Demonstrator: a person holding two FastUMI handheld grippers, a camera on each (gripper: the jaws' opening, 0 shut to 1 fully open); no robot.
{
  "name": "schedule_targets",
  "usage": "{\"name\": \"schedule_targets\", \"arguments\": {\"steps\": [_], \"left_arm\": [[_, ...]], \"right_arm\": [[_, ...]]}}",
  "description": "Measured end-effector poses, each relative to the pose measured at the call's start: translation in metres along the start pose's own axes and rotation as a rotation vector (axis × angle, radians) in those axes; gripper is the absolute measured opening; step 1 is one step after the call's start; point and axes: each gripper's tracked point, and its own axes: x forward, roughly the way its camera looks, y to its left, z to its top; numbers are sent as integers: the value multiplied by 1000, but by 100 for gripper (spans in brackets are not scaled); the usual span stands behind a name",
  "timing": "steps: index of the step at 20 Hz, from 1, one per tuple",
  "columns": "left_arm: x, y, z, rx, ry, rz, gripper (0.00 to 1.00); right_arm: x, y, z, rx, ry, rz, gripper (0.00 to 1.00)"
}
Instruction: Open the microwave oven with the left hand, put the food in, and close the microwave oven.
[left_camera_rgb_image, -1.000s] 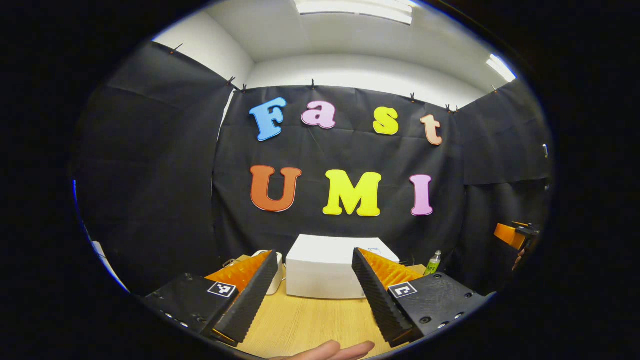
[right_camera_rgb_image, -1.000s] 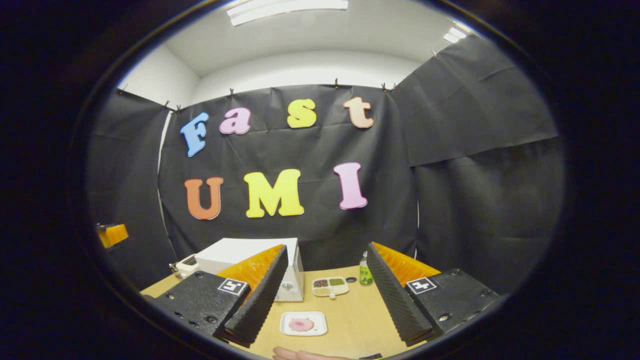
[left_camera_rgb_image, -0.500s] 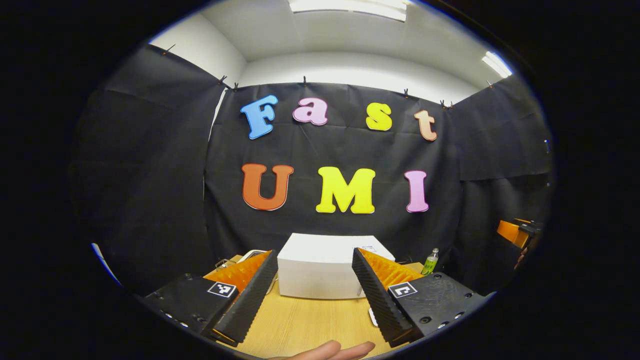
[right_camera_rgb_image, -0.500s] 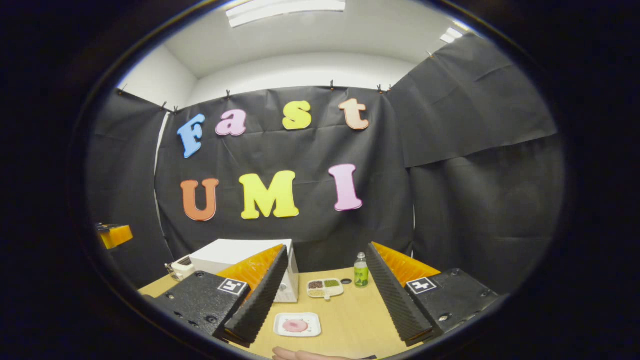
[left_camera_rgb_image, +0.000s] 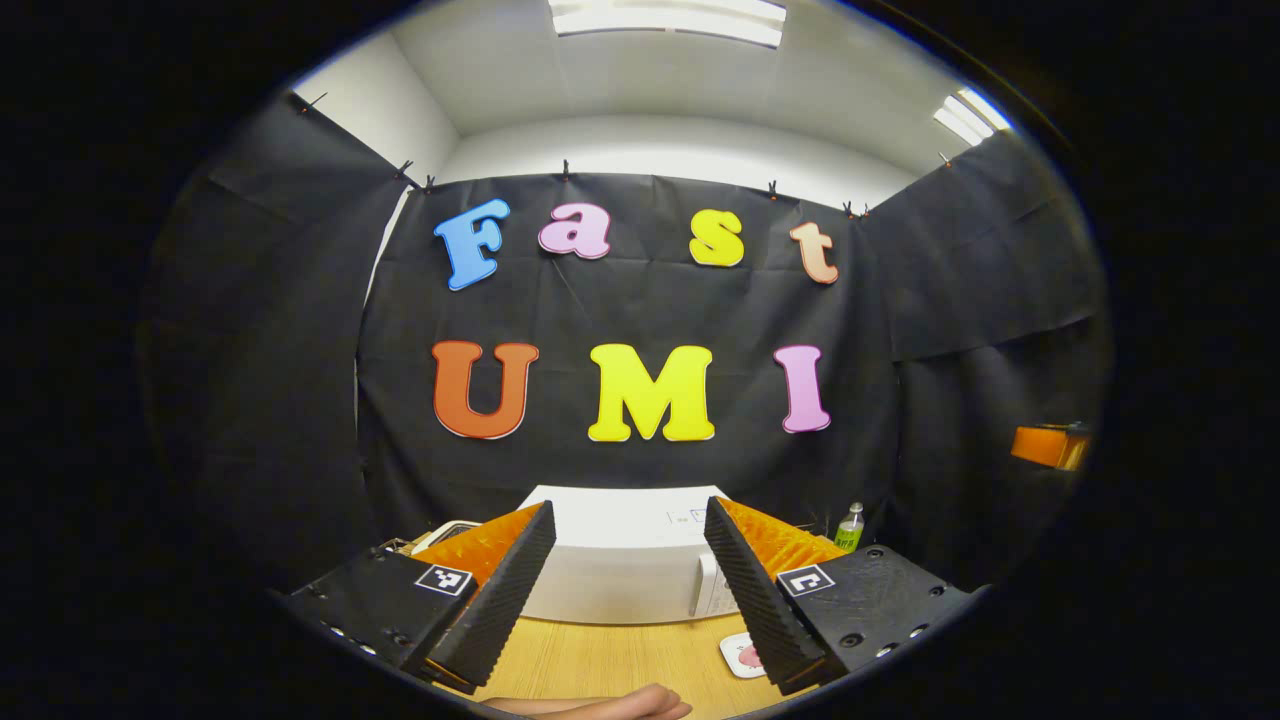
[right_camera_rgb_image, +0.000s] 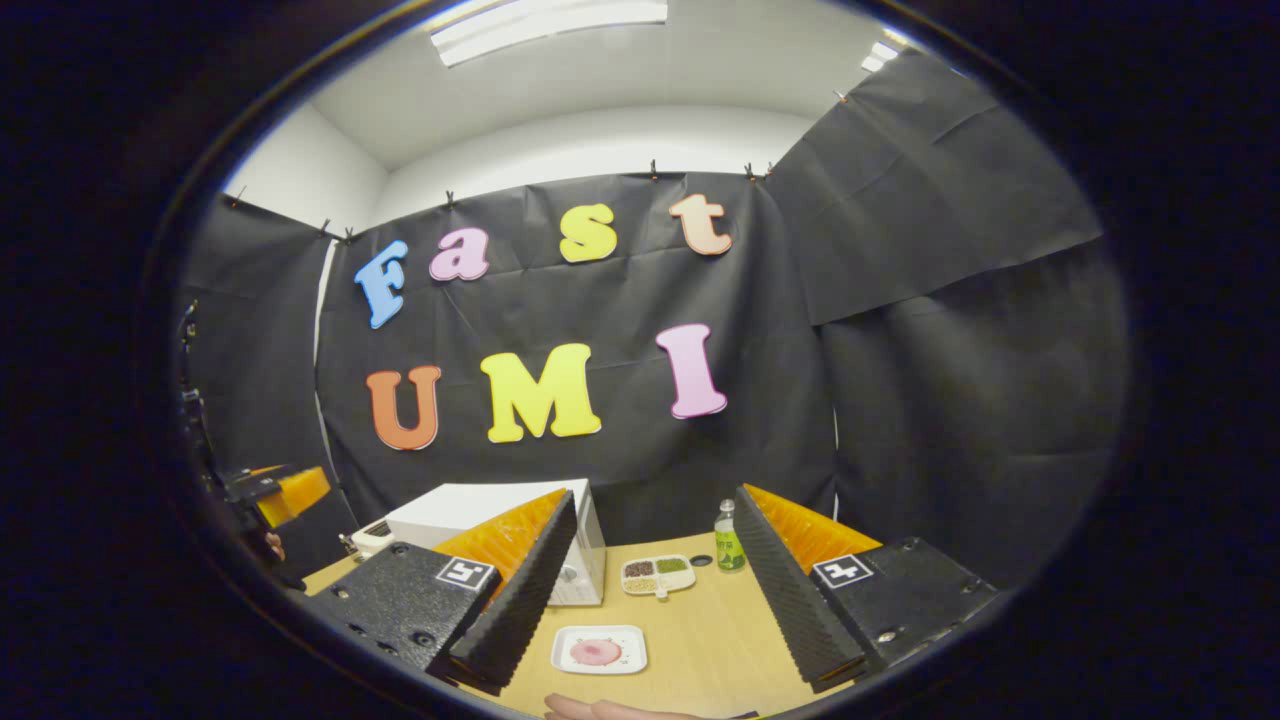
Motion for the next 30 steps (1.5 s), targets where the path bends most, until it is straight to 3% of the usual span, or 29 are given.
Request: {"name": "schedule_targets", "arguments": {"steps": [2,3,4,6,9,11,12,13,14,15,17,18,19,20,21,22,24,25,26,27,28,29,30], "left_arm": [[18,-19,-30,-40,71,-29,95],[27,-28,-44,-58,98,-40,95],[38,-34,-54,-52,107,-46,95],[60,-38,-74,-12,100,-30,95],[92,-30,-112,69,125,66,95],[112,-45,-143,21,167,43,95],[124,-57,-156,-22,182,10,93],[134,-63,-168,-45,193,-7,82],[143,-66,-180,-53,210,-13,81],[152,-67,-194,-50,231,-9,93],[169,-74,-223,-59,281,-13,92],[177,-76,-235,-62,298,-12,77],[182,-79,-244,-62,312,-8,88],[188,-83,-251,-65,317,-15,85],[193,-87,-255,-59,314,-19,84],[197,-91,-258,-52,305,-24,82],[207,-96,-257,-31,276,-29,78],[211,-97,-256,-20,260,-22,75],[216,-93,-254,-2,241,5,69],[221,-84,-252,29,220,41,68],[225,-82,-253,49,215,50,65],[228,-84,-253,50,201,56,65],[227,-85,-251,69,183,60,67]], "right_arm": [[-3,-5,0,-3,-11,-2,100],[-3,-8,-2,-2,-11,-2,92],[-3,-11,-5,-3,-7,-1,100],[-3,-17,-9,-1,-3,1,100],[2,-25,-16,-13,-2,-4,100],[5,-29,-21,-20,1,-1,100],[7,-30,-24,-21,4,4,100],[10,-32,-27,-19,8,5,92],[12,-35,-31,-18,13,6,92],[14,-38,-35,-18,18,6,92],[19,-44,-41,-23,19,5,92],[22,-47,-43,-31,18,4,100],[24,-52,-47,-40,18,-1,100],[28,-56,-51,-48,22,-8,92],[30,-60,-57,-52,31,-13,92],[33,-64,-62,-50,44,-17,100],[39,-69,-74,-41,74,-19,100],[43,-72,-80,-38,87,-19,92],[45,-75,-83,-40,97,-20,100],[47,-80,-84,-44,96,-30,100],[50,-85,-81,-49,89,-42,92],[51,-89,-84,-54,90,-49,92],[51,-90,-86,-55,95,-50,100]]}}
